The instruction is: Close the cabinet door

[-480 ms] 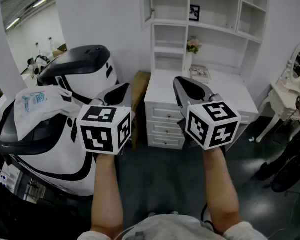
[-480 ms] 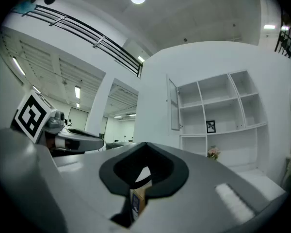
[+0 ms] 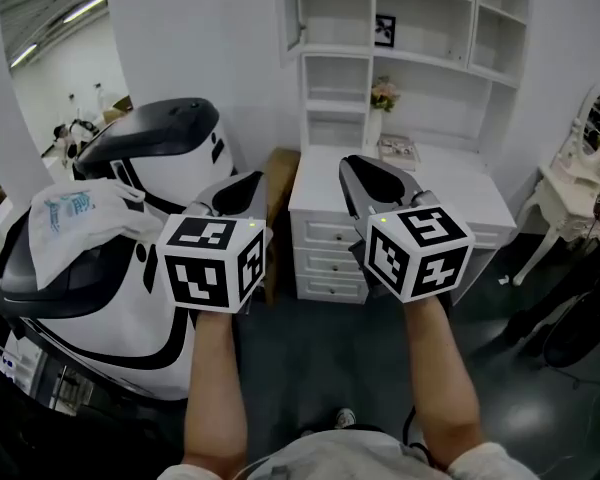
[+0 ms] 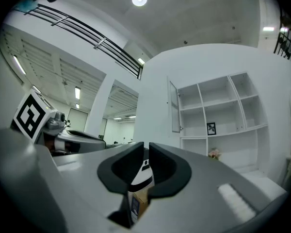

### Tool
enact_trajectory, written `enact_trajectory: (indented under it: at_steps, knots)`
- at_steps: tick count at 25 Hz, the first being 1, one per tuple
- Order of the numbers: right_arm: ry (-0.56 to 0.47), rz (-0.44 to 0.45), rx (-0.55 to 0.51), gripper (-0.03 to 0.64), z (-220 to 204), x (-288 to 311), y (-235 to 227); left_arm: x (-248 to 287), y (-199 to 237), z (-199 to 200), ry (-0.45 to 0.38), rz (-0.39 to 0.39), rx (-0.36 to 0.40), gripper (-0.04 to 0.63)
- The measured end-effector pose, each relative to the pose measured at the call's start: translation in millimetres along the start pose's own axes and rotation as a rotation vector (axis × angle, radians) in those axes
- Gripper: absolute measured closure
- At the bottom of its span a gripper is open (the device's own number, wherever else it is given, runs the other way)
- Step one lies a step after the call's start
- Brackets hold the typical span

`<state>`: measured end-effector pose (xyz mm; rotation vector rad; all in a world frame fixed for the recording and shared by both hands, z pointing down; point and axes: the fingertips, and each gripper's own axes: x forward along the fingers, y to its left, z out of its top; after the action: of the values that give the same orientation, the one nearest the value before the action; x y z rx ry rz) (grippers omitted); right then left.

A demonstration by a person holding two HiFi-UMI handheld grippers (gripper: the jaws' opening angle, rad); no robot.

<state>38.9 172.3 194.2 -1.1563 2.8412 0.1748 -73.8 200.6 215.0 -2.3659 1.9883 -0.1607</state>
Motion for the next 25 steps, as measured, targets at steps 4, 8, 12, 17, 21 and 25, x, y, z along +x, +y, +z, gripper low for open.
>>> enact_trajectory:
  at_steps: [4,8,12,17,21,25]
  knots:
    - [-0.005,0.002,0.002,0.565,-3,8,0,5,6,-4,0.005,0.003,-0.008,0.595]
    - [-0.008,0.009,0.000,0.549,-5,20,-2,13,14,-5,0.003,0.011,-0.003,0.595]
    - [-0.011,0.023,-0.001,0.518,-10,37,-5,27,24,-7,0.005,0.019,0.000,0.595]
    - [-0.022,0.036,0.014,0.492,-14,66,-18,53,40,-9,0.011,0.033,0.007,0.595]
    - [-0.029,0.054,0.020,0.469,-17,92,-32,77,52,-7,0.009,0.050,0.013,0.595]
    - [-0.038,0.077,0.026,0.454,-16,119,-46,102,63,-4,0.011,0.069,0.017,0.595]
